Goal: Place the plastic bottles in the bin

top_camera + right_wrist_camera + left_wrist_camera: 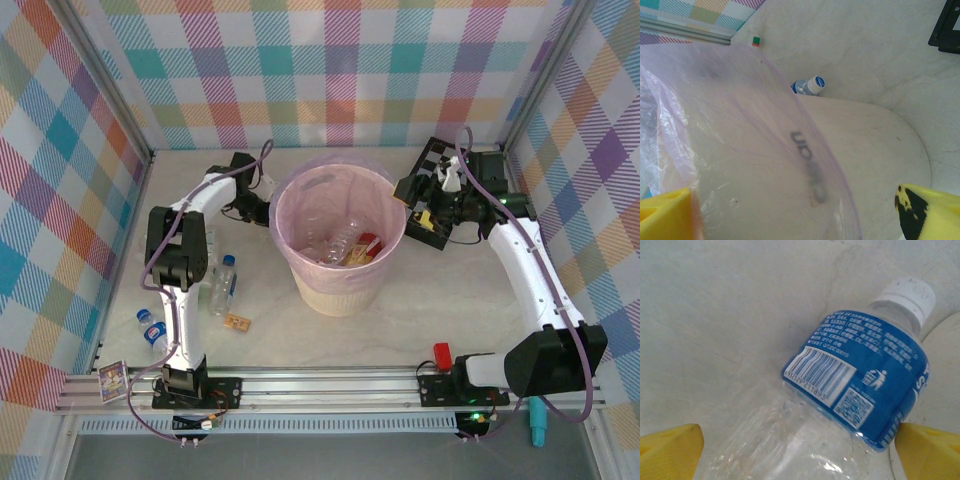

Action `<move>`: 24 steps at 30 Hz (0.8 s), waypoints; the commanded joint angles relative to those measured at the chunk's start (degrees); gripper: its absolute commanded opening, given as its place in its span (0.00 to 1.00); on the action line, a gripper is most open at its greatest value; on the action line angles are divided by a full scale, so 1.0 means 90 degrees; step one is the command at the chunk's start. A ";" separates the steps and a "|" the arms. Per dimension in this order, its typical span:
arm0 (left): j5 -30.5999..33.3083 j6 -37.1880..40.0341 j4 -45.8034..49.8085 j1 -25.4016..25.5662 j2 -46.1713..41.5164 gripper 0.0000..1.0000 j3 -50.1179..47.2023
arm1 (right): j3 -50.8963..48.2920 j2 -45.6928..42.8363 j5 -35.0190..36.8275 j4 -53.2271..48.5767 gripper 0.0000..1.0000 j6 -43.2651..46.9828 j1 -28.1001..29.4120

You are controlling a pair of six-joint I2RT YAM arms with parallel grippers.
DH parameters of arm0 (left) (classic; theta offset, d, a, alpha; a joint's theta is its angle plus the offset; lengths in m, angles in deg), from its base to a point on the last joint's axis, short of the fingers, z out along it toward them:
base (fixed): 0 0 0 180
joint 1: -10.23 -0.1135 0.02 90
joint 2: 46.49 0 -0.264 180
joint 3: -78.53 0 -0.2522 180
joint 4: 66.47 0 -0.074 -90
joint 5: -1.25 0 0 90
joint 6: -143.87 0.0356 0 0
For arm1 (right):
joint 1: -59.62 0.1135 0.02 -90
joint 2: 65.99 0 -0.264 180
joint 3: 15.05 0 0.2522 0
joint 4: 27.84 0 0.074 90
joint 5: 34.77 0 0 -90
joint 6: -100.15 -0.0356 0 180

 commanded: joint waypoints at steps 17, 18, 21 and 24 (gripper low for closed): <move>0.0366 -0.1191 -0.0873 0.0004 -0.0383 0.72 -0.1207 | -0.0088 0.0005 0.0099 -0.0052 0.96 0.0013 0.0028; 0.0374 -0.1234 -0.0905 0.0001 -0.0404 0.71 -0.1226 | -0.0092 0.0004 0.0101 -0.0055 0.96 0.0008 0.0030; 0.0492 -0.1310 -0.0897 0.0007 -0.0434 0.63 -0.1225 | -0.0082 0.0014 0.0097 -0.0055 0.96 0.0008 0.0036; 0.0503 -0.1333 -0.0875 0.0004 -0.0482 0.60 -0.1209 | -0.0062 0.0033 0.0077 -0.0043 0.96 -0.0002 0.0037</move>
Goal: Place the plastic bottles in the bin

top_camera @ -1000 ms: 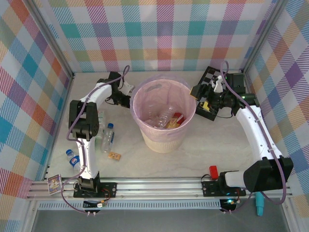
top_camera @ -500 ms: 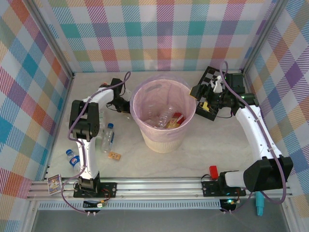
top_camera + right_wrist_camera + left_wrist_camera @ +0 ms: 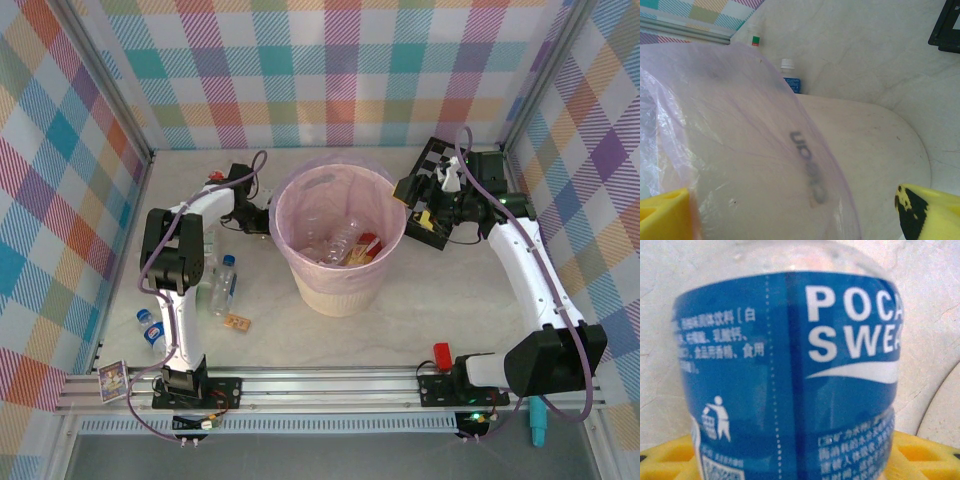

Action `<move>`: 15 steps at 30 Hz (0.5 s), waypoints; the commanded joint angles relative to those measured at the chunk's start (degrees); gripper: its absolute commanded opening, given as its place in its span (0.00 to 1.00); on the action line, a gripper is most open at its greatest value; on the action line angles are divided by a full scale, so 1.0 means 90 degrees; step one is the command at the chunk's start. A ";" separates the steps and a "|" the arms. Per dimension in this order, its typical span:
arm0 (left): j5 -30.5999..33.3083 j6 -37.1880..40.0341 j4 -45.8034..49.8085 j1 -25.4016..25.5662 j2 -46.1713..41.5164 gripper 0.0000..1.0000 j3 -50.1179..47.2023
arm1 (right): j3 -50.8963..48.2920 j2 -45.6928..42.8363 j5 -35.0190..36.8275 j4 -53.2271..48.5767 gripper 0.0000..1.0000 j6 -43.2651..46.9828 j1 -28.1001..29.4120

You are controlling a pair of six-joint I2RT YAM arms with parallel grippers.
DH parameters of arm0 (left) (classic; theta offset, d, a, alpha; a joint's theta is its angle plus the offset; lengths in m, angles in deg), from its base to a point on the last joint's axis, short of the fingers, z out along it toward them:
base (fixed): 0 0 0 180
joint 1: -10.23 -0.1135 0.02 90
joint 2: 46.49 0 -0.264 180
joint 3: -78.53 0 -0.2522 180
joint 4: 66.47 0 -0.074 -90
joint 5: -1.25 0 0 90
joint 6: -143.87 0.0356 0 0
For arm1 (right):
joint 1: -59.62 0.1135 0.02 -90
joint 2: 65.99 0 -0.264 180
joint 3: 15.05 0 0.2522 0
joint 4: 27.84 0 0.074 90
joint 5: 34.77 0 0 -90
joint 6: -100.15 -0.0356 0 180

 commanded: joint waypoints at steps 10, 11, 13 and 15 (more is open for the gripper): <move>0.0108 -0.0373 0.0432 -0.0060 -0.0425 0.56 0.0230 | 0.0121 0.0052 0.0092 -0.0058 0.96 -0.0118 0.0030; 0.0140 -0.0489 0.0442 -0.0110 -0.0470 0.55 0.0305 | 0.0108 0.0022 0.0112 -0.0030 0.95 -0.0162 0.0036; 0.0106 -0.0709 0.0504 -0.0222 -0.0556 0.53 0.0494 | 0.0073 -0.0019 0.0140 0.0024 0.95 -0.0221 0.0032; 0.0023 -0.0890 0.0559 -0.0341 -0.0691 0.52 0.0688 | 0.0090 -0.0030 0.0168 0.0001 0.95 -0.0224 0.0030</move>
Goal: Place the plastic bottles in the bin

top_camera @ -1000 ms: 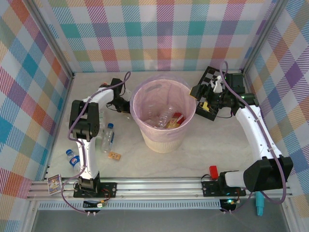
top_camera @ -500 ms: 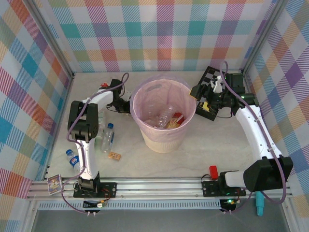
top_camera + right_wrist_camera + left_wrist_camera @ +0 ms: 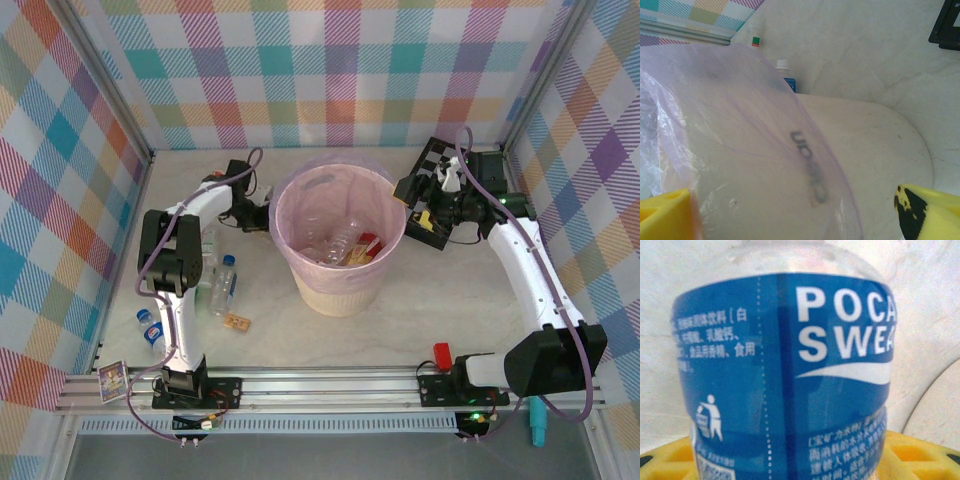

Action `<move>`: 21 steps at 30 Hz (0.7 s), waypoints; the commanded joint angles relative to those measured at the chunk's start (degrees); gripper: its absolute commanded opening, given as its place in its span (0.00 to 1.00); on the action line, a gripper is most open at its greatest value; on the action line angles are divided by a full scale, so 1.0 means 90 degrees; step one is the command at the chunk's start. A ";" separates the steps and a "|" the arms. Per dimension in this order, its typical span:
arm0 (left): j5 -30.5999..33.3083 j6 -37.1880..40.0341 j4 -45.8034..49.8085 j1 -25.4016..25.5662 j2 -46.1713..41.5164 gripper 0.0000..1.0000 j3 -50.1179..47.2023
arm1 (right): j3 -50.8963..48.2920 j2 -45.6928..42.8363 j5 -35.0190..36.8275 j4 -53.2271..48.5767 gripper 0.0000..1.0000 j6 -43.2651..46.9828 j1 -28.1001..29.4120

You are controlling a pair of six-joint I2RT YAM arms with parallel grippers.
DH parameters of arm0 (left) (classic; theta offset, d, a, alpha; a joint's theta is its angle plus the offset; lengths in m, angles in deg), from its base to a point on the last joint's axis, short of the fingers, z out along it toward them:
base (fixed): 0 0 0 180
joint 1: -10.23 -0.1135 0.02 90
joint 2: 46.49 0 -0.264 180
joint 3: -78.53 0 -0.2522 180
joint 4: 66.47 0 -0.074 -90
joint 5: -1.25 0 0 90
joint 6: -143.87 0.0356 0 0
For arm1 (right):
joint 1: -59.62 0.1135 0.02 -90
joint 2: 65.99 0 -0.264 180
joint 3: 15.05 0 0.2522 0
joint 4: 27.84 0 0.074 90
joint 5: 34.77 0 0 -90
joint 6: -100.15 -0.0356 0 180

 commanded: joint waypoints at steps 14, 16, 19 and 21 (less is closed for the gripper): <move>-0.0251 -0.1083 -0.0500 -0.0174 -0.2986 0.37 0.1558 | 0.0045 0.0014 0.0505 0.0264 0.95 -0.0202 0.0017; -0.0535 -0.1173 -0.0753 -0.0098 -0.3311 0.35 0.1632 | 0.0088 0.0060 0.0527 0.0274 0.95 -0.0191 0.0017; -0.1315 -0.1473 -0.1258 0.0103 -0.3732 0.33 0.1587 | 0.0126 0.0139 0.0573 0.0332 0.95 -0.0207 0.0017; -0.1666 -0.1602 -0.1473 0.0348 -0.3924 0.32 0.1554 | 0.0155 0.0175 0.0524 0.0400 0.95 -0.0259 0.0017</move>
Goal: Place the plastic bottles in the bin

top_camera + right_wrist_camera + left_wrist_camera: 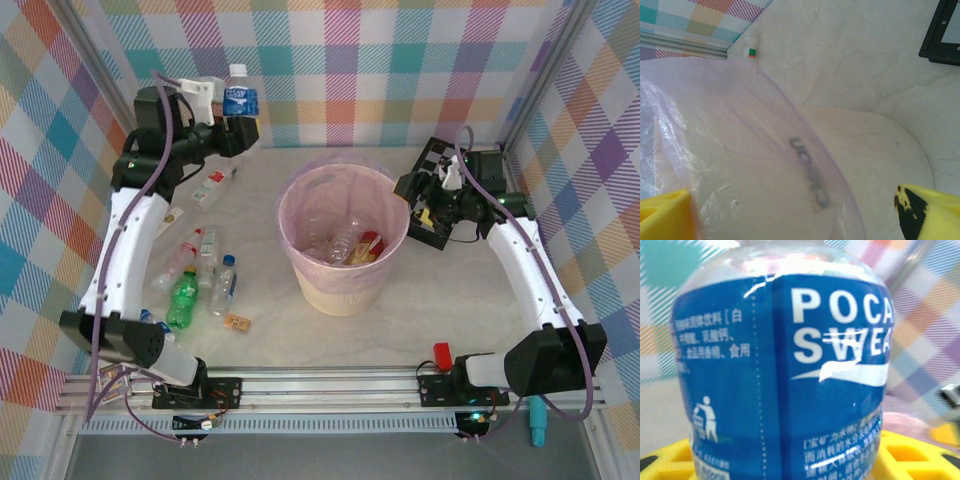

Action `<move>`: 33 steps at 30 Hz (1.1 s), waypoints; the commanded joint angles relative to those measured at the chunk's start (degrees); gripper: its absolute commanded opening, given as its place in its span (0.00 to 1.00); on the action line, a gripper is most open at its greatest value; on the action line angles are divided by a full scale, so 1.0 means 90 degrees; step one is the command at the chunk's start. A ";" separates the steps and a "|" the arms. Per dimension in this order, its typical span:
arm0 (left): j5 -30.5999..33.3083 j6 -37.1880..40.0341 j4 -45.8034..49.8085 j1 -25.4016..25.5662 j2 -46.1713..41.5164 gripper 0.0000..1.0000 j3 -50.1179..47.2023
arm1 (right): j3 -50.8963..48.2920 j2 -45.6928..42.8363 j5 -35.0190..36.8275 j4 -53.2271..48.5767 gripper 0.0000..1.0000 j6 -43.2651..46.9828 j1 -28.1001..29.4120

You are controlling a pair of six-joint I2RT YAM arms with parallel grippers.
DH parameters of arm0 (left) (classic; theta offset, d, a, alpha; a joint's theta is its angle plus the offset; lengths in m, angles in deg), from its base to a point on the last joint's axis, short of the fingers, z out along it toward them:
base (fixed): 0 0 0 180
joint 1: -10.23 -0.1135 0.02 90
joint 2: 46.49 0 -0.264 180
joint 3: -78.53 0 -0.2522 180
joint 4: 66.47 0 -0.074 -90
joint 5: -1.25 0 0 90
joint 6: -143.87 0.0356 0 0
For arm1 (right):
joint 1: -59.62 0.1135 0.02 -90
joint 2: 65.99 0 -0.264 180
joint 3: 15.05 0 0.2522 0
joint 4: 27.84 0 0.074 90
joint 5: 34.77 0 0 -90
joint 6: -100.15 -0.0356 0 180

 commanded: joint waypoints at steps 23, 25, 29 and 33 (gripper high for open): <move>0.2124 0.1612 0.3258 0.3411 0.1297 0.23 0.0640 | 0.0351 0.0102 0.0165 0.0136 0.96 -0.0012 -0.0015; 0.2330 0.1570 0.3311 0.3457 0.1410 0.23 0.0527 | 0.0322 0.0121 0.0130 0.0178 0.96 -0.0035 -0.0015; 0.2455 0.1356 0.3333 0.3493 0.1639 0.22 0.0281 | 0.0302 0.0151 0.0080 0.0226 0.96 -0.0043 -0.0019; 0.2722 0.1279 0.3310 0.3568 0.1797 0.31 0.0000 | 0.0294 0.0185 0.0090 0.0224 0.96 -0.0037 -0.0015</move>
